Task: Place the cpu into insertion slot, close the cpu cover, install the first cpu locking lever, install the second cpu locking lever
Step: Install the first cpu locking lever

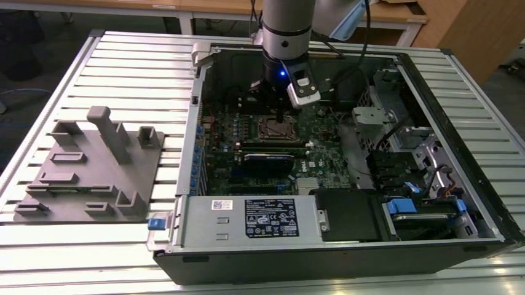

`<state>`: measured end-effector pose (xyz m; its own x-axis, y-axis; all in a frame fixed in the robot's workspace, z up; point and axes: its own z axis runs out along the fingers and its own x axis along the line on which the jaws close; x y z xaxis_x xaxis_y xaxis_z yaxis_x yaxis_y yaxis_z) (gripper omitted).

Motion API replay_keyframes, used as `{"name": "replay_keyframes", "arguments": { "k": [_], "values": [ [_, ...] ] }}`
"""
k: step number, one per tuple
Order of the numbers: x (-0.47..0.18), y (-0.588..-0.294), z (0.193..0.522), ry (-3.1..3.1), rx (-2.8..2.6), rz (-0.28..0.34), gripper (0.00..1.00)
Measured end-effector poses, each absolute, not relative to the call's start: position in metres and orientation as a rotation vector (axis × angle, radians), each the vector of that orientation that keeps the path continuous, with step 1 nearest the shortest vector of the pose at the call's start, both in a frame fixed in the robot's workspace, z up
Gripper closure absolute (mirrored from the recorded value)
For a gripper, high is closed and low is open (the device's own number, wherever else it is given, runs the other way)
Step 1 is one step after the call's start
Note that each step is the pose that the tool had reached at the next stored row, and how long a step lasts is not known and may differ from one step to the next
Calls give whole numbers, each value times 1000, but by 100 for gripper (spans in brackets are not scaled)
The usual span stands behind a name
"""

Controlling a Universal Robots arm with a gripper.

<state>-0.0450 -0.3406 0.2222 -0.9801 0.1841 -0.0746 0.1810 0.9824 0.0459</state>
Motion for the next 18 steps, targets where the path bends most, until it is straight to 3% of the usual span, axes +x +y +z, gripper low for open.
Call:
{"name": "replay_keyframes", "arguments": {
  "k": [18],
  "values": [
    [-45, -341, 222, 3082, 285, 55, 89]
  ]
}}
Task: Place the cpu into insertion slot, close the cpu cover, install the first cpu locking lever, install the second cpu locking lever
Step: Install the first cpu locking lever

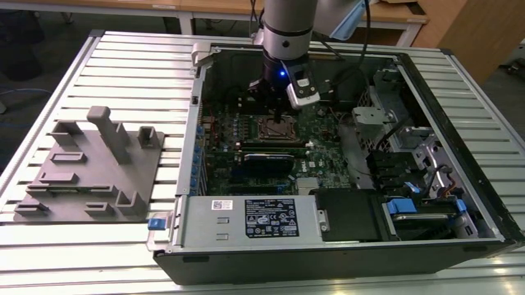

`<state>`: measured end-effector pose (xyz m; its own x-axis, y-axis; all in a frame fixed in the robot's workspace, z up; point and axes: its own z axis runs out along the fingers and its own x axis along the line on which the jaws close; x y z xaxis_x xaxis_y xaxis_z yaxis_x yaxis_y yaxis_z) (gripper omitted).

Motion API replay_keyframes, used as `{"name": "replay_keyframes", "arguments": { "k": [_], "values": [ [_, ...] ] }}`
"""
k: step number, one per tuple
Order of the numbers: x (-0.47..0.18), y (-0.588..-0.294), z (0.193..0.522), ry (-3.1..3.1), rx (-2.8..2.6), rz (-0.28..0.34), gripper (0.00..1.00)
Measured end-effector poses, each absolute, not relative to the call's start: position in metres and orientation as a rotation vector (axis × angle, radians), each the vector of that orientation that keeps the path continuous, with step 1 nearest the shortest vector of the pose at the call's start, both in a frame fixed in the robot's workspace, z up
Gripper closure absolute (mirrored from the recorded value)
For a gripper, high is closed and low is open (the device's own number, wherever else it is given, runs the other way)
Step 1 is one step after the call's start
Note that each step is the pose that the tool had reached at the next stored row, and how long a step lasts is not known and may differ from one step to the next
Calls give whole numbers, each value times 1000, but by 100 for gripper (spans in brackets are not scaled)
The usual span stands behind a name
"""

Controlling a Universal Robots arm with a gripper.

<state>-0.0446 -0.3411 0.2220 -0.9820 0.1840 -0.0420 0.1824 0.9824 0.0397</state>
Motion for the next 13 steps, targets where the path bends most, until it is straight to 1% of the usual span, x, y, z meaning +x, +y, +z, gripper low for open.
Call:
{"name": "replay_keyframes", "arguments": {
  "k": [13],
  "values": [
    [-40, -345, 221, 3084, 274, 55, 89]
  ]
}}
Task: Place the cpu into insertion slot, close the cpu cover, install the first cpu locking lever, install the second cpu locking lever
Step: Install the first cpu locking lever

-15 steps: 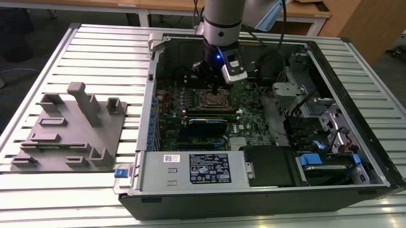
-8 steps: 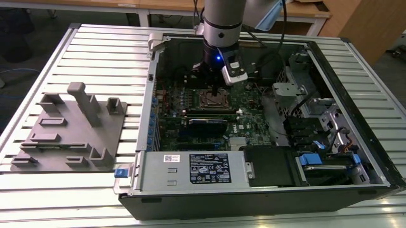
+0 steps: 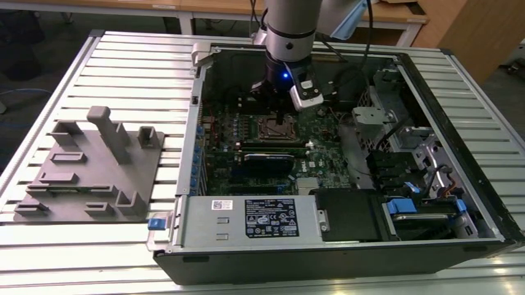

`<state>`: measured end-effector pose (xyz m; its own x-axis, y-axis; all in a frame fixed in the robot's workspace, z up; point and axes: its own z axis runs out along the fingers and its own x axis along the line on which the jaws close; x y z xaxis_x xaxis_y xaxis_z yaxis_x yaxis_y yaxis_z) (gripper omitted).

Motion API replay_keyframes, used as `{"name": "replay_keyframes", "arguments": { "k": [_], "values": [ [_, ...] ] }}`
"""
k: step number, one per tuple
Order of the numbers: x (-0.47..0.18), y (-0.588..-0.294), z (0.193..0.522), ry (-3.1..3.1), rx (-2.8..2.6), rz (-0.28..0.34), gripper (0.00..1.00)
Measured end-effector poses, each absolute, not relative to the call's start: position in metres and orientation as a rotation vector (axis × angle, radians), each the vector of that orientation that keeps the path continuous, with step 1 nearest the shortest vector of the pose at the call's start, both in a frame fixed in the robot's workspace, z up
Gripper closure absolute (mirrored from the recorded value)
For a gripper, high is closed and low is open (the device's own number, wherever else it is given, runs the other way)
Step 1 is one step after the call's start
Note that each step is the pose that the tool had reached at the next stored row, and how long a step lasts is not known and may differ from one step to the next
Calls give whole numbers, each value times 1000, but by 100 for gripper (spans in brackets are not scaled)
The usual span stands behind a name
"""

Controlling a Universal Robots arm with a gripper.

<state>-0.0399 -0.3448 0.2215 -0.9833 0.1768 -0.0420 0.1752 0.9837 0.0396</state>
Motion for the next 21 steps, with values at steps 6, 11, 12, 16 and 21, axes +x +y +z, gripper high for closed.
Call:
{"name": "replay_keyframes", "arguments": {
  "k": [6, 11, 12, 16, 21],
  "values": [
    [-40, -346, 221, 3084, 274, 56, 89],
    [-40, -346, 224, 3084, 274, 55, 89],
    [-40, -346, 224, 3084, 274, 55, 89],
    [-40, -347, 225, 3084, 274, 56, 89],
    [-40, -350, 224, 3084, 274, 61, 89]
  ]
}}
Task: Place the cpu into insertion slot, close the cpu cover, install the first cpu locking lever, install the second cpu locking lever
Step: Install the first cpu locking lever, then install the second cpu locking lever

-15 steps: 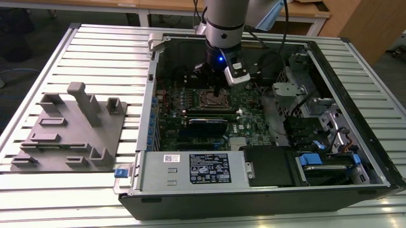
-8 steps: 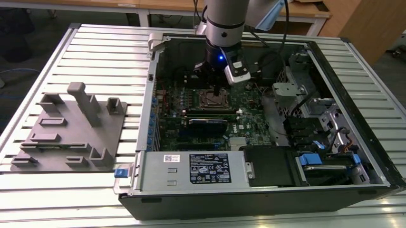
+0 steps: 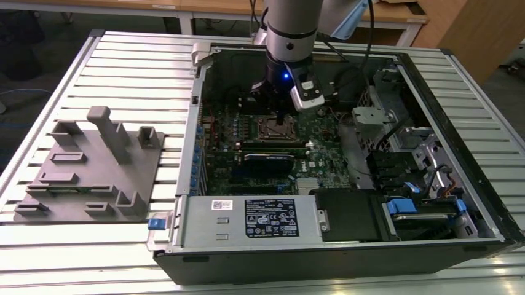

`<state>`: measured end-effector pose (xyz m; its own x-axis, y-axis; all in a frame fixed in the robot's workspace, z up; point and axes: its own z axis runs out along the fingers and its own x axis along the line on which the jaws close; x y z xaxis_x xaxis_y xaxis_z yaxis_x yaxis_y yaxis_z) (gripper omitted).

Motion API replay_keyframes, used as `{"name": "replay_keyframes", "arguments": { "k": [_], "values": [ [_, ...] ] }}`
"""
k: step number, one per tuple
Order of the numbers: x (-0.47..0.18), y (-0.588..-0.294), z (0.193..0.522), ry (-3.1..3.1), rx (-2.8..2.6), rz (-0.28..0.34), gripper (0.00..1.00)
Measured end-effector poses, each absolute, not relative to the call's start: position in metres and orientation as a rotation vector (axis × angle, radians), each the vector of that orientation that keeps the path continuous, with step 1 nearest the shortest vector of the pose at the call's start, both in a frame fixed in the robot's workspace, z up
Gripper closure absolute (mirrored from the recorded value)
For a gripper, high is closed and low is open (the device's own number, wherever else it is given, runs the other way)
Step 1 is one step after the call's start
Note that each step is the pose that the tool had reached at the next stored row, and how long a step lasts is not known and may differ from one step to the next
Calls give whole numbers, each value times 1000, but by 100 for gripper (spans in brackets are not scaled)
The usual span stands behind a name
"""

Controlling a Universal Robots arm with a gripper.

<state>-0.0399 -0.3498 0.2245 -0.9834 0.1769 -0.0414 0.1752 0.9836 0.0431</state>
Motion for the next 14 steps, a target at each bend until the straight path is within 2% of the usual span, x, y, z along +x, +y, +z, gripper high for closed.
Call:
{"name": "replay_keyframes", "arguments": {
  "k": [14],
  "values": [
    [-40, -350, 230, 3084, 274, 60, 89]
  ]
}}
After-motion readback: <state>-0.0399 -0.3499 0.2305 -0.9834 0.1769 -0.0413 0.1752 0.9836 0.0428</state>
